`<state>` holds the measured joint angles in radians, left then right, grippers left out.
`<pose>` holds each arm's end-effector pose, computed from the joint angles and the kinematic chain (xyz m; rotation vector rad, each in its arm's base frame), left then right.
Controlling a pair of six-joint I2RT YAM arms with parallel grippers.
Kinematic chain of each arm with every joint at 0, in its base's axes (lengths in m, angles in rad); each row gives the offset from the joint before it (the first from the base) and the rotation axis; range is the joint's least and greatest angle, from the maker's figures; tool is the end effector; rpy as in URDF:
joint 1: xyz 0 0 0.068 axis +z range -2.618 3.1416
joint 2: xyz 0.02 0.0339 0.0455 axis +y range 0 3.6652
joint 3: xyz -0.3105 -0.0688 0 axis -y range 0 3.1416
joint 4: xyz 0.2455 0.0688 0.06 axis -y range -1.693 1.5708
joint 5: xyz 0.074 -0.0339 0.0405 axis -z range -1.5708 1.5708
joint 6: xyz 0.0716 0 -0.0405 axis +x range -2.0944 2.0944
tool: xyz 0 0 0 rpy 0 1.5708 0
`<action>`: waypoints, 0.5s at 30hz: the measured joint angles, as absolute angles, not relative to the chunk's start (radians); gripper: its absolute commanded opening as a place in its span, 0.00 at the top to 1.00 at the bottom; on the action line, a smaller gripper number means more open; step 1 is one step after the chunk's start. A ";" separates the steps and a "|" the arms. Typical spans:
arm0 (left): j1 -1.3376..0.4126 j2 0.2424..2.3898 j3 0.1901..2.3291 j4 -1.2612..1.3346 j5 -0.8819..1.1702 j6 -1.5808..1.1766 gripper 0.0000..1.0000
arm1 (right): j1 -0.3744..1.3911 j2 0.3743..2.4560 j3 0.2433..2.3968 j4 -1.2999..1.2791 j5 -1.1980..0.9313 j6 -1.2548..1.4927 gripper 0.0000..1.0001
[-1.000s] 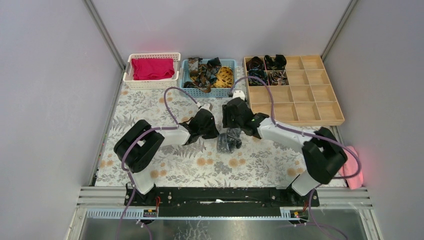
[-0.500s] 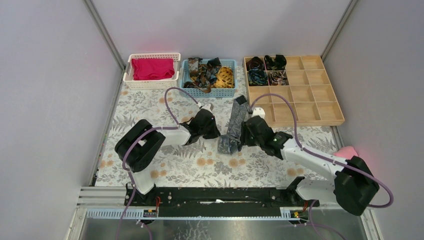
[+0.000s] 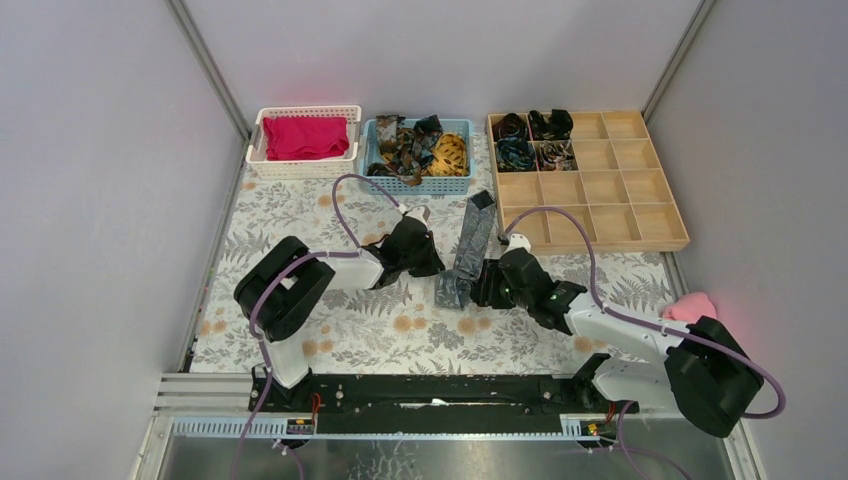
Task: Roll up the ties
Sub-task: Roll the tie at the center of the board.
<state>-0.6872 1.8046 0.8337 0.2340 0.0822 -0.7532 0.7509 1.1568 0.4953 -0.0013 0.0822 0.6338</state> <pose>0.2960 -0.2505 0.1491 -0.0362 2.4504 -0.7915 0.1797 0.1596 0.2049 -0.0890 2.3126 0.6475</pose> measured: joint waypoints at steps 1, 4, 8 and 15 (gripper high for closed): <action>-0.687 1.805 0.834 0.234 0.082 -0.753 1.00 | 0.751 1.163 0.493 0.016 0.070 0.640 0.51; -0.687 1.805 0.834 0.235 0.083 -0.753 1.00 | 0.751 1.167 0.488 0.045 0.051 0.655 0.52; -0.687 1.805 0.833 0.236 0.083 -0.753 1.00 | 0.751 1.169 0.488 0.061 0.032 0.665 0.49; -0.687 1.815 0.833 0.257 0.098 -0.753 1.00 | 0.751 1.140 0.474 0.056 0.014 0.675 0.49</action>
<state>-0.6872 1.8149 0.8333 0.2573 0.0982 -0.7532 0.7509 1.1397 0.4744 0.0563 0.0135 0.6750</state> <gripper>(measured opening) 0.006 0.518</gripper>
